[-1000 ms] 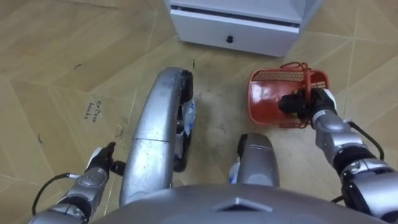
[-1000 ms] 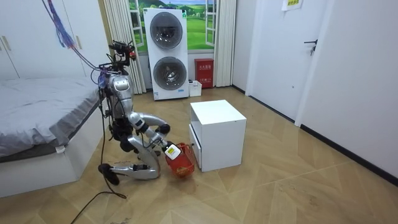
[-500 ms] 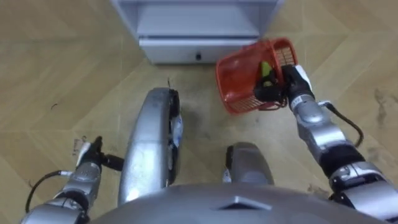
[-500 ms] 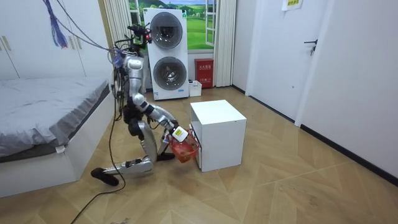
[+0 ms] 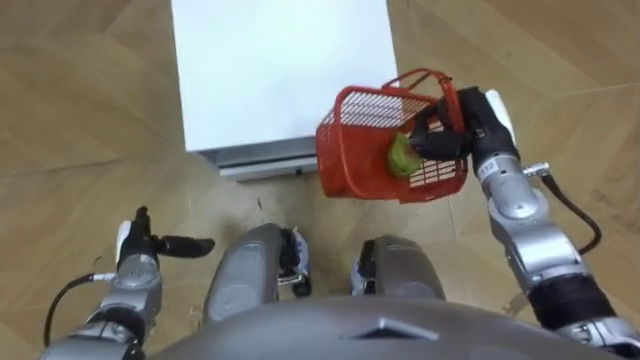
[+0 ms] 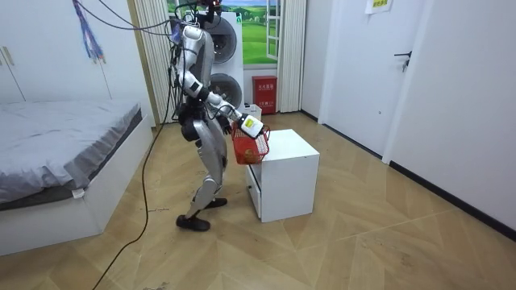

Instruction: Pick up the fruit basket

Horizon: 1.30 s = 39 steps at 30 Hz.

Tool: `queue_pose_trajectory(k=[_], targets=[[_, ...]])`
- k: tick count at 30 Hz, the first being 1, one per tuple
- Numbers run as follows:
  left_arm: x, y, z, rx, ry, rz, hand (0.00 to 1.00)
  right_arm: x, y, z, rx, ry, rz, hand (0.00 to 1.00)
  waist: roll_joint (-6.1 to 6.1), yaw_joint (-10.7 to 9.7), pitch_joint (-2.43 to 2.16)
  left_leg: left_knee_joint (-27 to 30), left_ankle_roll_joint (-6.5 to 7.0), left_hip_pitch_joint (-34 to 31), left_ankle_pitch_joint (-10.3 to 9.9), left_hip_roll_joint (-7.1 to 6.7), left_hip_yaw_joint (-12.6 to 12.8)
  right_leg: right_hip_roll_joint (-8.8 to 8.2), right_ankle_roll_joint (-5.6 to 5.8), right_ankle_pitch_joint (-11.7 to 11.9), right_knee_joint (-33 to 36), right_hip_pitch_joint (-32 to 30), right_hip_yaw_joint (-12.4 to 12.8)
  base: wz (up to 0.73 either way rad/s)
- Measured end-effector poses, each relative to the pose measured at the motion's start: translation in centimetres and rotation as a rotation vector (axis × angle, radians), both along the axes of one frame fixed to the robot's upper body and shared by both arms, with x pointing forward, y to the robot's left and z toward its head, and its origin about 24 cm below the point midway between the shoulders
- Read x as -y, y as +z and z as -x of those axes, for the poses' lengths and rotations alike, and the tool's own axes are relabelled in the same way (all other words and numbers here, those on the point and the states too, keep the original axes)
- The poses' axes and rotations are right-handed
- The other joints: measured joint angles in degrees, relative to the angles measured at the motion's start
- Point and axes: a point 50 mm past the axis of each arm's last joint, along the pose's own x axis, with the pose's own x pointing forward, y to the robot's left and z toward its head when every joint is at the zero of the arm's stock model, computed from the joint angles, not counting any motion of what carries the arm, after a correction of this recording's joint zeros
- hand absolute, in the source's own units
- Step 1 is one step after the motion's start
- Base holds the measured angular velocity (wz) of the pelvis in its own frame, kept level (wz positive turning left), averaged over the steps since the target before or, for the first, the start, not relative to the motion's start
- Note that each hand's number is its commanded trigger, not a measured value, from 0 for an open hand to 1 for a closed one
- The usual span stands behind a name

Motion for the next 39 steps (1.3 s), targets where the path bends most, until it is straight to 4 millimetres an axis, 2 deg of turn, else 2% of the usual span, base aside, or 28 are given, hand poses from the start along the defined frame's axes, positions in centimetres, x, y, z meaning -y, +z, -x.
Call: queue_pose_trajectory(k=[4,6,8,11,13,14,15,16,17,18,19,20,21,22,23,24,25,26,27,29,31,33,34,35,36,37,38,39], targets=[[-0.4,-0.4,2.4,-0.058,0.013,-0.009,0.00,-0.5,1.3,0.5,0.050,0.028,-0.035,1.00,-0.19,-0.2,-0.24,-4.8,-1.55,4.2,1.5,-0.04,-0.2,0.21,-1.41,0.9,-6.5,5.2,-2.1,0.06],[-0.6,-0.7,4.5,-0.110,0.024,-0.010,0.00,-0.9,2.5,0.6,0.093,0.068,-0.057,1.00,-0.44,-0.6,-0.38,-7.6,-2.76,7.5,2.6,0.01,-1.5,1.32,-2.17,2.1,-11.0,9.5,-3.2,0.14],[-0.6,-0.8,5.6,-0.137,0.030,-0.008,0.00,-0.9,3.2,0.5,0.128,0.084,-0.073,1.00,-0.77,-1.5,-0.54,-9.8,-3.57,9.4,3.6,0.10,-2.7,2.26,-2.72,3.3,-14.6,12.5,-4.5,0.29],[-0.6,-0.9,6.5,-0.155,0.033,-0.001,0.00,-0.7,3.9,0.2,0.160,0.090,-0.082,1.00,-1.57,-1.3,-0.67,-11.3,-4.56,11.3,4.5,0.61,-3.0,3.57,-3.72,4.4,-18.7,16.0,-4.9,0.14],[-0.7,-0.9,7.0,-0.170,0.032,0.000,0.00,-0.9,4.2,0.2,0.174,0.102,-0.086,1.00,-1.67,-1.4,-0.58,-10.3,-4.86,11.7,4.6,1.33,-2.9,4.55,-4.25,5.2,-20.9,18.1,-4.4,0.09],[-0.8,-0.9,7.2,-0.178,0.035,0.003,0.00,-1.0,4.5,0.2,0.185,0.109,-0.089,1.00,-1.87,-1.6,-0.15,-6.9,-5.13,10.6,4.8,1.91,-2.4,5.05,-4.63,5.5,-22.7,20.0,-3.3,0.19],[-0.7,-1.0,7.4,-0.185,0.037,0.008,0.00,-1.1,4.8,0.3,0.197,0.115,-0.094,1.00,-1.99,-1.5,0.01,-6.6,-6.01,8.8,4.8,1.92,-1.6,5.46,-4.78,5.6,-23.3,20.9,-1.8,0.21],[-0.6,-1.0,7.3,-0.185,0.037,0.014,0.00,-1.0,5.1,0.3,0.207,0.119,-0.093,1.00,-1.69,-1.6,-0.10,-9.4,-6.10,8.2,5.9,1.91,-1.2,5.77,-4.79,5.6,-23.1,20.8,-1.4,0.19],[-0.5,-1.1,7.3,-0.191,0.039,0.017,0.00,-1.1,5.3,0.4,0.211,0.121,-0.099,1.00,-1.86,-1.2,-0.88,-11.8,-4.89,7.8,7.2,2.56,-0.1,5.81,-4.69,5.6,-23.2,20.4,-0.7,0.13],[-0.4,-1.1,7.2,-0.192,0.034,0.019,0.00,-1.2,5.5,0.5,0.218,0.135,-0.103,1.00,-2.34,-0.8,-1.04,-12.2,-4.39,8.6,8.0,2.39,0.3,5.48,-3.81,6.1,-23.2,19.9,-1.3,0.00],[-0.4,-1.1,7.2,-0.198,0.026,0.021,0.00,-1.3,5.6,0.5,0.222,0.140,-0.105,1.00,-2.34,-0.3,-1.00,-12.9,-4.41,9.2,8.1,2.40,0.0,5.41,-3.36,6.3,-22.9,19.6,-2.0,-0.24],[-0.3,-1.2,7.4,-0.213,0.016,0.024,0.00,-1.4,5.8,0.6,0.230,0.147,-0.107,1.00,-1.72,0.7,-0.66,-13.7,-4.69,10.1,8.3,2.41,-2.6,5.20,-2.46,6.3,-22.5,18.8,-3.8,-0.57],[-0.4,-1.2,7.6,-0.224,0.024,0.024,0.00,-1.6,6.3,0.5,0.249,0.160,-0.101,1.00,-1.69,1.9,-0.61,-13.3,-5.06,10.1,8.5,2.48,-5.5,4.97,-3.06,7.7,-25.7,17.1,-4.8,-0.57],[-0.5,-1.2,7.9,-0.236,0.028,0.025,0.00,-1.6,6.5,0.5,0.259,0.164,-0.099,1.00,-1.48,1.7,-0.63,-12.4,-5.43,10.1,8.4,2.88,-6.2,5.04,-3.98,9.3,-25.8,17.6,-6.2,-0.45],[-0.7,-1.2,8.6,-0.264,0.040,0.032,0.00,-1.8,6.8,0.4,0.272,0.171,-0.101,1.00,-1.29,1.7,-0.42,-11.2,-5.61,10.0,8.4,3.27,-5.5,5.38,-4.20,10.5,-26.6,19.5,-6.1,-0.22],[-0.6,-1.4,9.2,-0.294,0.044,0.039,0.00,-1.8,6.8,0.3,0.275,0.167,-0.110,1.00,-1.11,1.6,-0.25,-11.1,-5.93,10.1,8.1,3.02,-3.9,5.41,-4.23,10.5,-26.5,20.1,-5.3,-0.17],[-0.6,-1.4,9.3,-0.304,0.047,0.043,0.00,-1.7,6.8,0.3,0.276,0.159,-0.116,1.00,-1.26,1.6,-0.22,-11.8,-5.67,10.4,8.2,3.07,-2.9,5.28,-4.22,10.5,-26.3,20.1,-4.9,0.00],[-0.5,-1.4,9.0,-0.303,0.044,0.051,0.00,-1.6,6.9,0.2,0.279,0.149,-0.127,1.00,-0.76,1.5,-0.36,-14.4,-5.33,10.7,8.6,2.93,-2.4,5.12,-4.06,10.4,-26.0,19.6,-4.1,0.22],[-0.5,-1.4,8.7,-0.296,0.043,0.053,0.00,-1.6,6.8,0.0,0.278,0.146,-0.130,1.00,-0.61,1.5,-0.50,-16.5,-5.47,11.3,8.8,2.78,-1.3,4.78,-3.58,10.1,-25.5,19.0,-4.2,0.24],[-0.4,-1.4,8.3,-0.295,0.043,0.055,0.00,-1.8,6.4,-0.1,0.251,0.152,-0.143,1.00,-1.29,1.9,-0.11,-16.7,-4.91,12.2,9.2,2.16,0.1,3.81,-3.08,9.8,-23.6,18.3,-4.1,0.14],[-0.4,-1.5,8.6,-0.314,0.046,0.061,0.00,-2.3,6.1,-0.1,0.241,0.156,-0.163,1.00,-1.61,1.9,0.03,-16.7,-4.52,13.3,9.0,1.65,1.4,2.79,-2.68,9.6,-20.1,17.9,-4.1,0.14],[-0.4,-1.5,8.4,-0.310,0.046,0.062,0.00,-2.6,5.8,-0.2,0.231,0.146,-0.179,1.00,-1.77,1.9,0.05,-18.1,-2.72,14.9,7.7,0.68,1.4,0.59,-1.43,8.9,-9.5,14.2,-4.3,0.18],[-0.5,-1.5,8.2,-0.307,0.045,0.060,0.00,-2.6,5.6,-0.3,0.226,0.141,-0.182,1.00,-1.98,1.9,0.12,-18.1,-2.34,15.1,7.5,0.19,1.1,-0.47,-1.25,8.9,-5.5,12.6,-4.3,0.24],[-0.5,-1.4,7.9,-0.298,0.047,0.060,0.00,-2.5,5.1,-0.5,0.207,0.134,-0.185,1.00,-2.10,1.7,0.19,-17.8,-1.66,15.7,6.9,-0.82,0.9,-2.49,-0.75,10.3,2.0,9.6,-4.1,0.22],[-0.6,-1.4,7.6,-0.288,0.046,0.059,0.00,-2.4,4.5,-0.6,0.179,0.132,-0.180,1.00,-1.91,1.9,0.26,-17.2,-1.10,16.3,6.2,-1.25,0.7,-3.87,-1.11,13.1,7.8,7.1,-3.6,0.18],[-0.6,-1.4,7.4,-0.282,0.045,0.057,0.00,-2.4,4.2,-0.5,0.164,0.129,-0.178,1.00,-1.69,1.9,0.41,-16.9,-0.90,16.8,5.8,-1.25,0.5,-4.14,-1.31,14.8,10.0,6.0,-3.4,0.06],[-0.9,-1.2,6.8,-0.265,0.040,0.049,0.00,-2.6,3.7,-0.5,0.136,0.132,-0.178,1.00,-1.54,2.4,0.26,-16.7,-0.64,17.3,5.3,-1.24,0.4,-3.92,-1.04,17.3,13.3,4.0,-2.3,-0.03],[-1.2,-1.1,6.3,-0.253,0.034,0.039,0.00,-2.7,3.4,-0.4,0.123,0.138,-0.179,1.00,-1.36,3.4,0.32,-16.7,-0.49,17.3,5.2,-1.08,0.3,-3.59,-0.38,17.2,14.9,2.2,-1.3,0.00]])
